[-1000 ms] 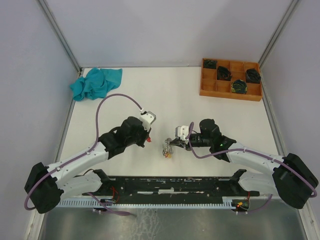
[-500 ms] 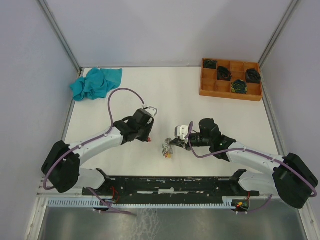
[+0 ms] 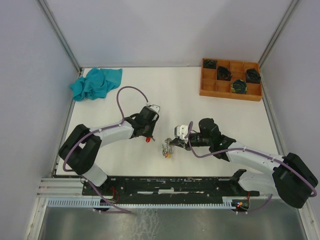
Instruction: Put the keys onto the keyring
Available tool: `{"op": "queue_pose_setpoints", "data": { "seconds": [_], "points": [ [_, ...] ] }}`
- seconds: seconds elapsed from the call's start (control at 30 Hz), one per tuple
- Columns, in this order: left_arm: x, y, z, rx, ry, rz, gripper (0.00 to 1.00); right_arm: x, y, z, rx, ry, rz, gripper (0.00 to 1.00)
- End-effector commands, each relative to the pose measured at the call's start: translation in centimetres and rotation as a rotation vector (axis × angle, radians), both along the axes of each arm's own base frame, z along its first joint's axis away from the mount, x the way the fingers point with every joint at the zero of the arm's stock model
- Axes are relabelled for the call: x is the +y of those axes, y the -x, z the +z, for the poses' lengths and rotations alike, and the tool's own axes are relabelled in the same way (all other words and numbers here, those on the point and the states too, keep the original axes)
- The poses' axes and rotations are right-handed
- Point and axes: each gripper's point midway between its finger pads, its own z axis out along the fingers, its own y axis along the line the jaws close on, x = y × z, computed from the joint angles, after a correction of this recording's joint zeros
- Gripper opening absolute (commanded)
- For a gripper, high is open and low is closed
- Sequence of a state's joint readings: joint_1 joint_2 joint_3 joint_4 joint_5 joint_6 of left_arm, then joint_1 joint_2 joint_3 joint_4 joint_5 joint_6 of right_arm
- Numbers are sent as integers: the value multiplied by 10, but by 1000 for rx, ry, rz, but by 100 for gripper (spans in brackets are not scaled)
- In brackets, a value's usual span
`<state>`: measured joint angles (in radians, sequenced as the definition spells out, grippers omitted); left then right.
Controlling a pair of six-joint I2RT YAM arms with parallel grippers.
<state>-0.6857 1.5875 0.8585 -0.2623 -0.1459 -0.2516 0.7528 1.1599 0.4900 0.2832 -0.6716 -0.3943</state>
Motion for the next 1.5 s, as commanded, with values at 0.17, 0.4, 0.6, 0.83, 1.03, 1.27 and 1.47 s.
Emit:
{"op": "queue_pose_setpoints", "data": {
  "seconds": [0.17, 0.4, 0.6, 0.83, 1.03, 1.27, 1.47],
  "points": [
    [-8, -22, 20, -91, 48, 58, 19, 0, -3, -1, 17, 21, -14, 1],
    [-6, -23, 23, -94, 49, 76, 27, 1, -3, 1, 16, 17, -12, 1],
    [-8, -23, 17, -61, 76, 87, 29, 1, -3, 0, 18, 19, -10, 1],
    [-6, -26, 14, -37, 116, 102, 27, 2, -2, -1, 22, 18, -8, 1],
    [-6, -24, 9, -19, 118, 98, 24, 2, -2, -1, 23, 18, -6, 1],
    [-6, -22, 4, 4, 118, 97, 21, 2, -2, -1, 25, 18, -5, 1],
    [-5, -19, 2, 13, 113, 97, 19, 2, -2, -2, 28, 19, -3, 1]
  ]
}}
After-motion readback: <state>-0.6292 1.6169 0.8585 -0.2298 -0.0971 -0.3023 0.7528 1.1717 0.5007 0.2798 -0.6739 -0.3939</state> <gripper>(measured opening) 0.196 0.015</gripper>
